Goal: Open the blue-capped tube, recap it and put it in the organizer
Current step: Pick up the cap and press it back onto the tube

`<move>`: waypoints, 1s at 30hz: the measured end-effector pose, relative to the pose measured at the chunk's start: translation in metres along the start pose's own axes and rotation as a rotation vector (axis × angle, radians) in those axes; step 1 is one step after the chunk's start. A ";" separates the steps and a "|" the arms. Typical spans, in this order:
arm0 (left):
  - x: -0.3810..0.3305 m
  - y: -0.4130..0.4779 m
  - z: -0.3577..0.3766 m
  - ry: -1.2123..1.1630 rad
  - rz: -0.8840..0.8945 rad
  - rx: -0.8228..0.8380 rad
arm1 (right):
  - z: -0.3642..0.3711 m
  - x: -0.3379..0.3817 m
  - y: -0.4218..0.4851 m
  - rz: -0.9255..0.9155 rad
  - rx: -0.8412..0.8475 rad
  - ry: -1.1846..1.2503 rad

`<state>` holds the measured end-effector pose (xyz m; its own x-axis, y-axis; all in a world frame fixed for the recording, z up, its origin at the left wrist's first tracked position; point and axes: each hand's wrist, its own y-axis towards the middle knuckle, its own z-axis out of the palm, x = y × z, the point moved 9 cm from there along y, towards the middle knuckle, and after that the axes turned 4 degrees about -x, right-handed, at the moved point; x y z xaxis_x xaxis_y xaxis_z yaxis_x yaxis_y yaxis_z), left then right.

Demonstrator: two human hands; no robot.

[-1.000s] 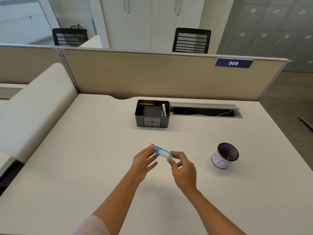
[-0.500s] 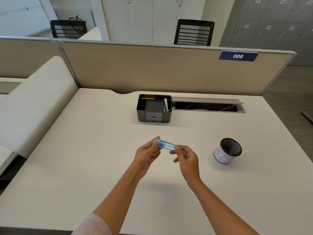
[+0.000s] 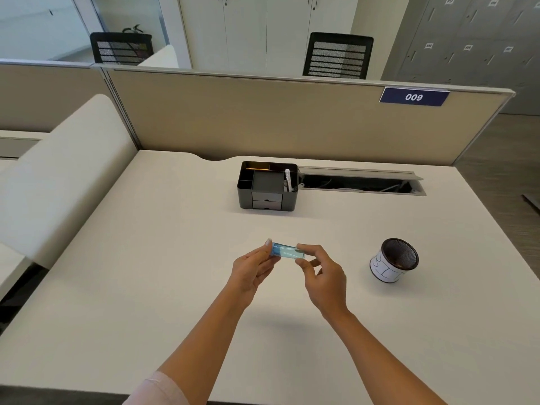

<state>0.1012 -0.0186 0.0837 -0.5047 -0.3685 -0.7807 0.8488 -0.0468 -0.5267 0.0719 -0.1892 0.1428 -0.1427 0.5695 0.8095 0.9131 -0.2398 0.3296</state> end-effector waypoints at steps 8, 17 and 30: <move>-0.005 -0.005 0.004 0.027 -0.005 0.056 | -0.002 0.001 -0.001 0.023 -0.058 0.069; -0.019 -0.009 0.014 0.053 0.154 0.079 | 0.014 -0.015 -0.006 0.483 -0.048 0.454; -0.037 0.021 -0.002 0.191 0.235 0.019 | 0.055 -0.037 0.019 0.793 0.282 0.494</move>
<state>0.1372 -0.0040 0.1013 -0.3134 -0.1898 -0.9305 0.9476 0.0014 -0.3194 0.1156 -0.1715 0.0929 0.4671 -0.0853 0.8801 0.8620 -0.1778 -0.4747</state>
